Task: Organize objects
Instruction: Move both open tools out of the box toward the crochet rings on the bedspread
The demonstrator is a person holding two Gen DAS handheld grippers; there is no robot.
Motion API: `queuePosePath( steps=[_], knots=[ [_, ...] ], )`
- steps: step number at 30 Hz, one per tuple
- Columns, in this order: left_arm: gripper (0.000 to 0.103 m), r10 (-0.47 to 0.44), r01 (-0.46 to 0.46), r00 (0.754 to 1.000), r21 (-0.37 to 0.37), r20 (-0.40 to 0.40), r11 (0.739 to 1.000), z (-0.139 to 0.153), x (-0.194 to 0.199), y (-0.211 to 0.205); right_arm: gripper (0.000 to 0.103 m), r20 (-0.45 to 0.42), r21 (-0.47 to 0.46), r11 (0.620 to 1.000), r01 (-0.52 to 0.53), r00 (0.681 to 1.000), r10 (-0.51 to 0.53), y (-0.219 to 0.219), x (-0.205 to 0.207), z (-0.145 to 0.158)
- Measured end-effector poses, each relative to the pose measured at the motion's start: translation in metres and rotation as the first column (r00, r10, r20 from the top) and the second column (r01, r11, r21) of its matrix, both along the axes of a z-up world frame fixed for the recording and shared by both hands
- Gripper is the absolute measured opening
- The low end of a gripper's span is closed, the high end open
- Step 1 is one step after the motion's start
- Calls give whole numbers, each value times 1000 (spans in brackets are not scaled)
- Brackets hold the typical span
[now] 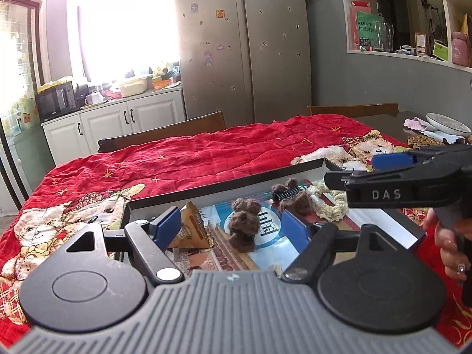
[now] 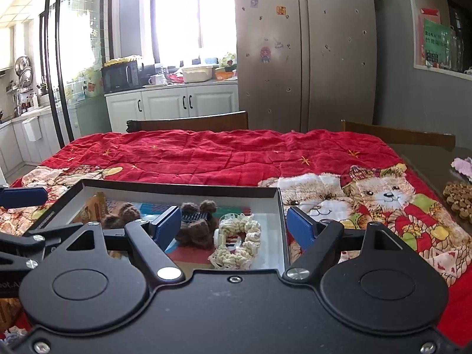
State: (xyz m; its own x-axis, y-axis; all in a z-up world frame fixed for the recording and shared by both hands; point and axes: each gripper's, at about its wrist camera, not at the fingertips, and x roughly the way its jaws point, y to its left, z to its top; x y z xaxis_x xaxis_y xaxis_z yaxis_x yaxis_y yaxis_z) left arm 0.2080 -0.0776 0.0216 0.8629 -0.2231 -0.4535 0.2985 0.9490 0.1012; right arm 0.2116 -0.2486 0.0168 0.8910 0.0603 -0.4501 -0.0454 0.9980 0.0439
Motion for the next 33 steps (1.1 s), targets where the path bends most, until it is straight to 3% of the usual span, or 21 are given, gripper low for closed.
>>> queuePosePath(
  steps=[15, 33],
  knots=[
    [87, 16, -16, 1000, -4, 13, 1000, 11, -25, 21, 79, 36, -20, 997, -80, 996, 80, 19, -37, 27],
    [90, 12, -12, 998, 0, 58, 1000, 28, -59, 41, 82, 36, -67, 988, -143, 989, 145, 34, -85, 37]
  ],
)
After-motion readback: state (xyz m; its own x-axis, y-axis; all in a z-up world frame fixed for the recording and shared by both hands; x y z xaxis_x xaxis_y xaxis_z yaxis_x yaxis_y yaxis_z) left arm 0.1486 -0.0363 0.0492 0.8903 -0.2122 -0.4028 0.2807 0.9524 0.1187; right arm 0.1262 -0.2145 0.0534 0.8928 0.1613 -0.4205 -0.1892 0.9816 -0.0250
